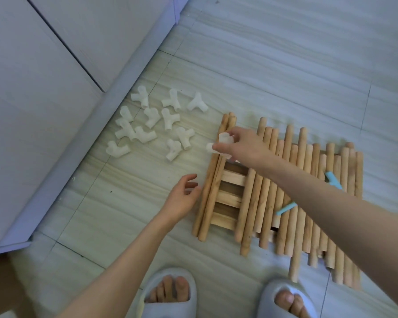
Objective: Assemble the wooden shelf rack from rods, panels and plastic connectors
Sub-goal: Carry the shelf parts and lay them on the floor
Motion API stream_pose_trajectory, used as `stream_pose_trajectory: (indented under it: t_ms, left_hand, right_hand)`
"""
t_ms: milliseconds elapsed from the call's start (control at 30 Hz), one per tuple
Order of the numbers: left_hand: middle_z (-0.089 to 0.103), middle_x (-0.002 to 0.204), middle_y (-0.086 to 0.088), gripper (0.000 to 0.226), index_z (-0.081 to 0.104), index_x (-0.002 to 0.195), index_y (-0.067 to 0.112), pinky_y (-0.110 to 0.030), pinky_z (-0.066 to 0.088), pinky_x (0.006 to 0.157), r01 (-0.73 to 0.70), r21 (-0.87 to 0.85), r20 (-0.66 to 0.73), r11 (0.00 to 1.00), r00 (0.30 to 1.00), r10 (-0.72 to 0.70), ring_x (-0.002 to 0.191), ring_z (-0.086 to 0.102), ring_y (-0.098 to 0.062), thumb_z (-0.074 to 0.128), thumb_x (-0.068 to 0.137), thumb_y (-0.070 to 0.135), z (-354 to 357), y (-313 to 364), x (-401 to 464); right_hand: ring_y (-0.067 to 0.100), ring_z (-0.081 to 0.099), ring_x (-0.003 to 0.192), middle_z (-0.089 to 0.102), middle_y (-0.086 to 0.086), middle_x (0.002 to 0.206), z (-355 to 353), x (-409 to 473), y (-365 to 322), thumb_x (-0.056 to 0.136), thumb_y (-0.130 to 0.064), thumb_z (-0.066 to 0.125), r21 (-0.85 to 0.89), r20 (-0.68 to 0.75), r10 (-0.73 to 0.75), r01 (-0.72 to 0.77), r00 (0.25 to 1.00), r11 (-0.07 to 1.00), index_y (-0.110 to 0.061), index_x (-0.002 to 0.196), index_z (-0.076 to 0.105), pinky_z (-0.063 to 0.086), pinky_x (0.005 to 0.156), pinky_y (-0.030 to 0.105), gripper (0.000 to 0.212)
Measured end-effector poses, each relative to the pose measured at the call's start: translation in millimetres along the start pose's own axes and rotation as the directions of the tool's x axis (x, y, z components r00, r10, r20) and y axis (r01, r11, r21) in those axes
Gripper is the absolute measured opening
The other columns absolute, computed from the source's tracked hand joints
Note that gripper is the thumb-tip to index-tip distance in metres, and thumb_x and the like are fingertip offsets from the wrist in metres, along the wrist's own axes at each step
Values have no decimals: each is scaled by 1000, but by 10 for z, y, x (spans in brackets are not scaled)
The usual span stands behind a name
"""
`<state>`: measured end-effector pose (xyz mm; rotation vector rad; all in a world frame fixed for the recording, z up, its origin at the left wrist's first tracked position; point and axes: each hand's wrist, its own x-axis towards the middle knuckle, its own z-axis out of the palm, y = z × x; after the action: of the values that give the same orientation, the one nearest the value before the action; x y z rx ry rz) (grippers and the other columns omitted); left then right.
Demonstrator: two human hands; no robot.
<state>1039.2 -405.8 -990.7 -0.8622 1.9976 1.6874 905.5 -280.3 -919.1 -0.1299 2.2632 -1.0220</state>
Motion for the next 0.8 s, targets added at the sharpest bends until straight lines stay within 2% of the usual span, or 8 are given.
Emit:
stream_pose_trajectory:
  t_ms: [67, 133, 300, 400, 500, 600, 700, 800]
  left_hand:
    - [55, 118, -4, 34, 46, 131, 17, -29, 51, 82, 61, -133, -93, 989, 993, -73, 96, 56, -14, 47, 97, 17, -79, -28, -17]
    - [54, 115, -8, 33, 46, 131, 13, -28, 51, 78, 109, -262, -150, 959, 977, -152, 96, 56, -18, 46, 98, 14, -191, -72, -25]
    - [52, 127, -16, 40, 40, 137, 11, -28, 50, 73, 130, -409, -236, 903, 941, -242, 96, 55, -21, 47, 97, 10, -465, -151, 3]
    - [49, 127, -13, 50, 29, 144, 11, -31, 50, 76, 112, -495, -272, 861, 922, -277, 98, 54, -21, 45, 97, 7, -569, -92, 113]
    - [50, 119, -9, 52, 27, 145, 13, -34, 47, 74, 117, -594, -259, 796, 909, -327, 100, 54, -21, 44, 96, 5, -625, 16, 251]
    - [51, 116, -7, 49, 32, 142, 15, -38, 44, 79, 137, -575, -215, 807, 926, -311, 100, 53, -19, 45, 95, 7, -518, 84, 278]
    - [51, 118, -6, 47, 35, 140, 17, -36, 44, 83, 137, -501, -188, 855, 947, -262, 101, 53, -17, 45, 95, 9, -271, 109, 228]
    - [51, 117, -5, 48, 35, 141, 19, -37, 44, 92, 133, -436, -149, 890, 965, -217, 105, 53, -18, 44, 95, 11, -54, 121, 169]
  right_hand:
    - [17, 61, 85, 57, 0, 102, 243, 40, -140, 82, -31, 70, 165, 74, 75, -86, 994, 983, -7, 130, 48, 53, 77, 29, 58]
    - [13, 62, 76, 53, -6, 90, 506, 106, -262, 83, -26, 70, 215, 132, 76, -103, 988, 971, -4, 126, 50, 54, 71, 24, 53]
    - [19, 58, 105, 49, 6, 124, 785, 288, -514, 86, -18, 68, 459, 195, 61, -146, 979, 876, -5, 138, 41, 55, 83, 27, 60]
    - [19, 58, 106, 55, 9, 125, 642, 276, -462, 92, -21, 58, 389, 139, 84, -132, 987, 912, -6, 132, 47, 56, 82, 30, 44]
    - [16, 65, 83, 65, 6, 97, 282, 72, -123, 96, -24, 50, 249, 67, 99, -113, 993, 962, -8, 106, 60, 56, 65, 24, 21]
    - [18, 66, 66, 68, 7, 72, -161, -249, 408, 97, -24, 45, 40, -97, 209, -206, 973, 978, -6, 83, 64, 53, 59, 26, 29]
    - [19, 62, 51, 64, 8, 55, -465, -500, 919, 96, -33, 44, -70, -319, 405, -448, 857, 891, -5, 68, 59, 53, 54, 30, 42]
    - [14, 54, 35, 60, 7, 47, -539, -673, 1253, 94, -41, 48, -87, -314, 563, -614, 765, 785, -2, 67, 60, 45, 37, 21, 49]
